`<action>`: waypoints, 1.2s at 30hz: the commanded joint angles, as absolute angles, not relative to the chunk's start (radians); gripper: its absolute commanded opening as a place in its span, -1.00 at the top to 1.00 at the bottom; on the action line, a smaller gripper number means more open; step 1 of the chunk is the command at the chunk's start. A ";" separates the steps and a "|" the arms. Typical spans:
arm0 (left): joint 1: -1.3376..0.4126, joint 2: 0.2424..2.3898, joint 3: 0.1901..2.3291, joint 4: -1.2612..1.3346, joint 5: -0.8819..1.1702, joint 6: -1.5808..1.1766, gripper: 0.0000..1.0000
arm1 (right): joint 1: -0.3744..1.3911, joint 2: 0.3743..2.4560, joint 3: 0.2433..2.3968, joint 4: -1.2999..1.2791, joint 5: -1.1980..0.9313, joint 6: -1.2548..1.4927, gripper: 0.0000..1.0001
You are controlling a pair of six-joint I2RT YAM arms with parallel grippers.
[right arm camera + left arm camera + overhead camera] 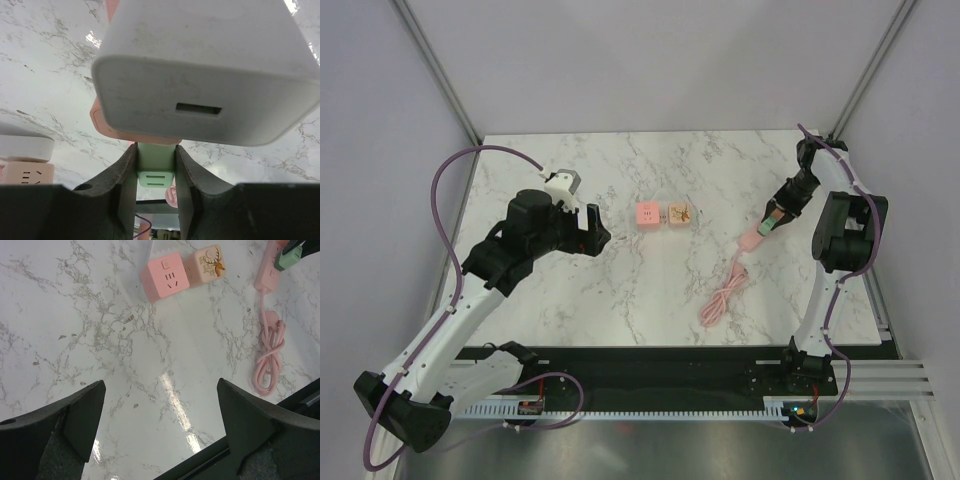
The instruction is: Insert the plug
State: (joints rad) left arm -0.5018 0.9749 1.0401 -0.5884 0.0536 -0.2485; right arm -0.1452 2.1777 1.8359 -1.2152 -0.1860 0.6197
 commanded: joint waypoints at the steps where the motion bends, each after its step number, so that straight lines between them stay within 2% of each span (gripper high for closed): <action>1: -0.506 0.979 1.037 -0.565 0.051 -0.216 -1.00 | -0.114 2.211 1.873 -1.097 -0.210 0.598 0.24; 2: -0.506 0.979 1.037 -0.563 0.055 -0.218 -0.99 | -0.114 2.200 1.876 -1.098 -0.213 0.595 0.21; 4: -0.506 0.982 1.037 -0.563 0.066 -0.218 -0.99 | -0.114 2.174 1.879 -1.098 -0.224 0.586 -0.10; 5: -0.506 0.982 1.037 -0.564 0.067 -0.218 -1.00 | -0.114 2.158 1.881 -1.098 -0.232 0.581 -0.16; 14: -0.508 0.986 1.034 -0.561 0.074 -0.216 -0.99 | -0.120 2.060 1.848 -1.103 -0.229 0.568 -0.20; 18: -0.506 0.989 1.034 -0.561 0.075 -0.216 -1.00 | -0.136 2.005 1.807 -1.112 -0.221 0.549 -0.30; 23: -0.506 0.993 1.032 -0.561 0.080 -0.216 -1.00 | -0.153 1.921 1.760 -1.124 -0.206 0.519 -0.29; 25: -0.506 0.994 1.032 -0.561 0.077 -0.216 -0.99 | -0.153 1.899 1.743 -1.118 -0.196 0.506 -0.16; 26: -0.506 0.994 1.032 -0.561 0.075 -0.216 -1.00 | -0.153 1.882 1.723 -1.112 -0.204 0.502 -0.02; 27: -0.508 0.997 1.032 -0.561 0.075 -0.216 -0.99 | -0.153 1.876 1.714 -1.105 -0.209 0.497 0.31; 28: -0.506 0.999 1.032 -0.563 0.074 -0.216 -0.99 | -0.152 1.872 1.704 -1.100 -0.215 0.488 0.47; 29: -0.506 1.000 1.032 -0.561 0.075 -0.215 -0.99 | -0.153 1.858 1.677 -1.091 -0.215 0.485 0.71; 33: -0.506 1.009 1.031 -0.563 0.068 -0.213 -1.00 | -0.152 1.830 1.609 -1.022 -0.209 0.472 0.91; 36: -0.506 1.009 1.031 -0.563 0.054 -0.210 -1.00 | -0.153 1.845 1.576 -0.982 -0.227 0.462 0.95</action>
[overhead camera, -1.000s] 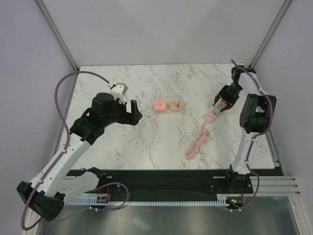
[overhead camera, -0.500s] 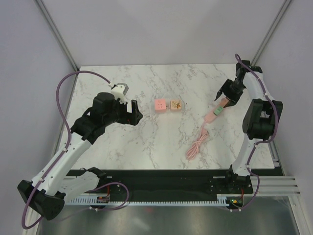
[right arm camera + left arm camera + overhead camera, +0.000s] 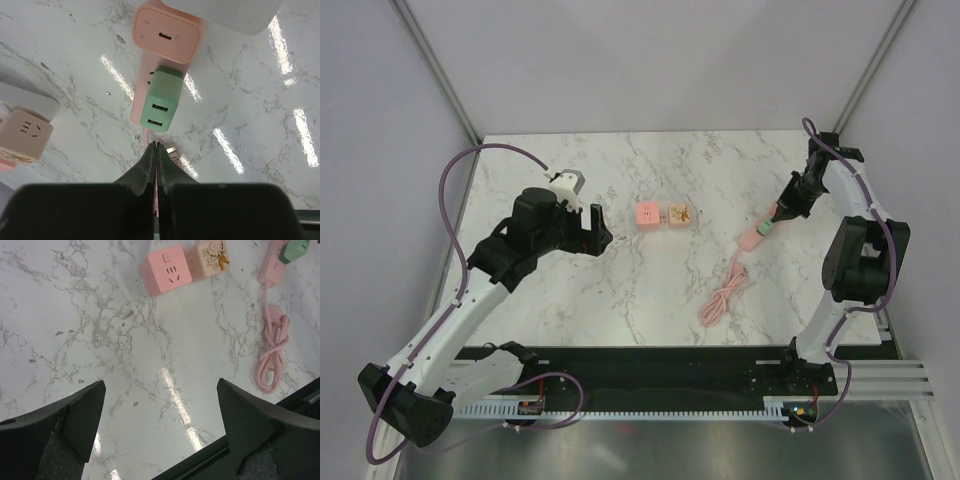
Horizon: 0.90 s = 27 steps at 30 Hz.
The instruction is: Insert the plug
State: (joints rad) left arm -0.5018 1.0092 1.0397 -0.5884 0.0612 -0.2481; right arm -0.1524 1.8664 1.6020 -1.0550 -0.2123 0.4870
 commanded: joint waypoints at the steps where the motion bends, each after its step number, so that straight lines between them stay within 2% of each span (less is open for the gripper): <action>1: -0.506 1.011 1.031 -0.563 0.048 -0.209 -0.99 | -0.153 1.859 1.563 -0.964 -0.236 0.460 0.95; 9: -0.506 1.008 1.028 -0.563 0.028 -0.206 -1.00 | -0.152 1.942 1.555 -0.923 -0.209 0.430 1.00; 16: -0.508 1.008 1.029 -0.564 0.020 -0.206 -0.99 | -0.156 1.884 1.620 -0.976 -0.234 0.434 0.98; 19: -0.506 0.999 1.029 -0.560 0.020 -0.206 -0.99 | -0.155 1.797 1.664 -0.986 -0.277 0.437 0.91; 23: -0.508 0.997 1.046 -0.557 0.044 -0.198 -1.00 | -0.140 1.674 1.565 -0.947 -0.363 0.405 0.54; 25: -0.506 0.996 1.072 -0.574 0.072 -0.202 -0.99 | -0.134 1.584 1.517 -0.911 -0.377 0.391 0.42; 26: -0.506 0.986 1.097 -0.577 0.089 -0.210 -0.99 | -0.130 1.551 1.488 -0.907 -0.386 0.374 0.20; 27: -0.506 0.976 1.107 -0.577 0.121 -0.213 -0.99 | -0.129 1.519 1.479 -0.901 -0.390 0.364 -0.20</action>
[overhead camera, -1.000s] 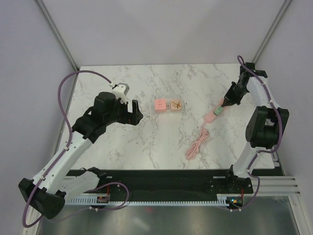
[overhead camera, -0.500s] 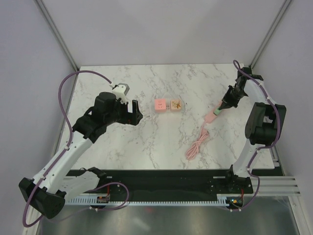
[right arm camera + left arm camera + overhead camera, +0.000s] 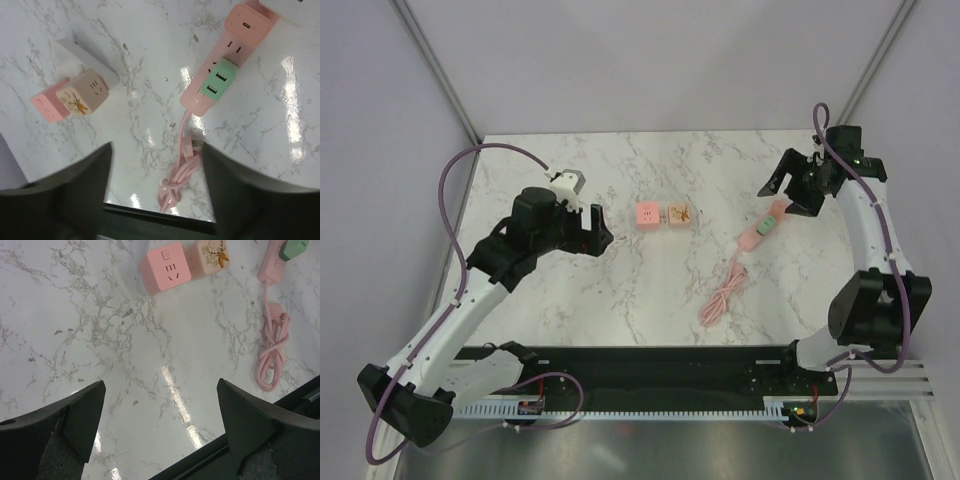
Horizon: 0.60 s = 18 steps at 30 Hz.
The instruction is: Insert the plug
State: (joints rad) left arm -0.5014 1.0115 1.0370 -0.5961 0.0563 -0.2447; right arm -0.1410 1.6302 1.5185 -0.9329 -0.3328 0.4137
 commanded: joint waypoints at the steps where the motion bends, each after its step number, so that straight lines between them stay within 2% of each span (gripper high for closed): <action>1: -0.506 0.968 1.120 -0.575 0.138 -0.221 -0.99 | -0.130 1.444 1.468 -0.894 -0.393 0.357 -0.95; 5: -0.506 0.930 1.186 -0.557 0.218 -0.267 -1.00 | -0.121 1.228 1.373 -0.827 -0.428 0.374 -0.96; 8: -0.506 0.896 1.229 -0.552 0.267 -0.282 -0.99 | -0.114 1.059 1.251 -0.706 -0.560 0.451 -0.96; 13: -0.506 0.847 1.238 -0.540 0.374 -0.314 -1.00 | -0.114 0.905 1.220 -0.641 -0.618 0.541 -0.96; 18: -0.506 0.787 1.200 -0.543 0.361 -0.311 -0.99 | -0.114 0.819 1.226 -0.627 -0.604 0.584 -0.96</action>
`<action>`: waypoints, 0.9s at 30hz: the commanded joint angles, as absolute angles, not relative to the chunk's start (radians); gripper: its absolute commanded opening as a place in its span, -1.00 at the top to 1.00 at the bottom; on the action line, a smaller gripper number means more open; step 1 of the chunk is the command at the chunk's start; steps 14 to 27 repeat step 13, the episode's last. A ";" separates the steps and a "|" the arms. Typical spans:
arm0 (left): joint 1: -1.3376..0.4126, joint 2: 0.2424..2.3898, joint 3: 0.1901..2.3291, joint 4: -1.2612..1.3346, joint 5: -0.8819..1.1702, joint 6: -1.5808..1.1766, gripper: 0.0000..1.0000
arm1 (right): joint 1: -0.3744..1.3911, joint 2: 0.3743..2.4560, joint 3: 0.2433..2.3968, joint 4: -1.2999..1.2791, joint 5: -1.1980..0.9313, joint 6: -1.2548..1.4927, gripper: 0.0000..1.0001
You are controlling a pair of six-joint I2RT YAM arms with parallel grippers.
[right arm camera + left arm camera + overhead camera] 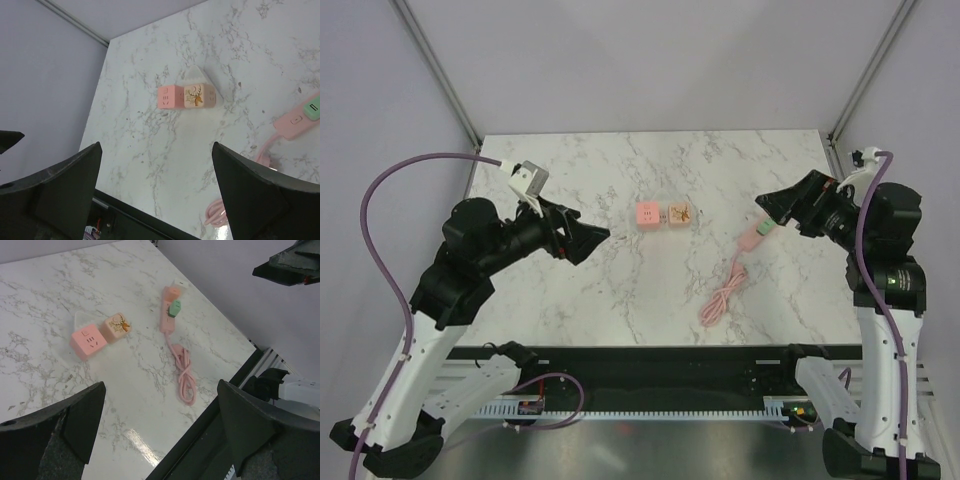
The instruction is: Insert the plug
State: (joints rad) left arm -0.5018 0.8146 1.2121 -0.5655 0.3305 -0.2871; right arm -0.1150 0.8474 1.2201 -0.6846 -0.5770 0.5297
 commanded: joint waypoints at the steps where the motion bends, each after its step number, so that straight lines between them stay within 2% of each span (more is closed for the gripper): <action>1: -0.506 0.763 1.192 -0.543 0.357 -0.305 -0.99 | -0.114 0.812 1.226 -0.630 -0.607 0.601 -0.96; 8: -0.506 0.707 1.151 -0.543 0.331 -0.288 -0.99 | -0.112 0.784 1.206 -0.581 -0.704 0.614 -0.96; 27: -0.506 0.695 1.126 -0.545 0.333 -0.285 -1.00 | -0.110 0.769 1.197 -0.572 -0.668 0.604 -0.96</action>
